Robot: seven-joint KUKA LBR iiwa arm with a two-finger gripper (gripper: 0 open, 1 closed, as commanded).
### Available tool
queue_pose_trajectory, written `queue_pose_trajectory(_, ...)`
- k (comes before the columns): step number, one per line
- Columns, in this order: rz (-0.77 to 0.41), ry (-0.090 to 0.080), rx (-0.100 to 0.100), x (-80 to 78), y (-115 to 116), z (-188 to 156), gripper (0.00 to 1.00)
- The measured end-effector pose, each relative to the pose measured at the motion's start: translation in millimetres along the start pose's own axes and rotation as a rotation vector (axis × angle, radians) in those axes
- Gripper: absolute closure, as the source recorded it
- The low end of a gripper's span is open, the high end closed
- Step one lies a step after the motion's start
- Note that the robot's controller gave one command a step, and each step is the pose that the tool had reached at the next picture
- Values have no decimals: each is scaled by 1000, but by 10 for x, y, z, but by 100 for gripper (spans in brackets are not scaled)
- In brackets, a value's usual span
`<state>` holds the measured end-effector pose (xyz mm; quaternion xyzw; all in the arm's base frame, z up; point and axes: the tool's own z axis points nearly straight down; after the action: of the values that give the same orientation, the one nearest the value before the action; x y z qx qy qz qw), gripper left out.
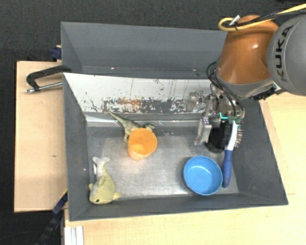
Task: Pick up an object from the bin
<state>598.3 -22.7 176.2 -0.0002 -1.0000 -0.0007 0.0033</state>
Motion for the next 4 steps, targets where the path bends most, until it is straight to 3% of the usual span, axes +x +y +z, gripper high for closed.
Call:
queue_pose_trajectory(1,31,0,2,205,-840,1099,0)
queue_pose_trajectory(2,-305,-14,-2,68,-1262,792,0)
queue_pose_trajectory(3,-510,-3,-5,100,-1166,1012,0)
queue_pose_trajectory(4,-511,-13,-2,75,-1168,984,100)
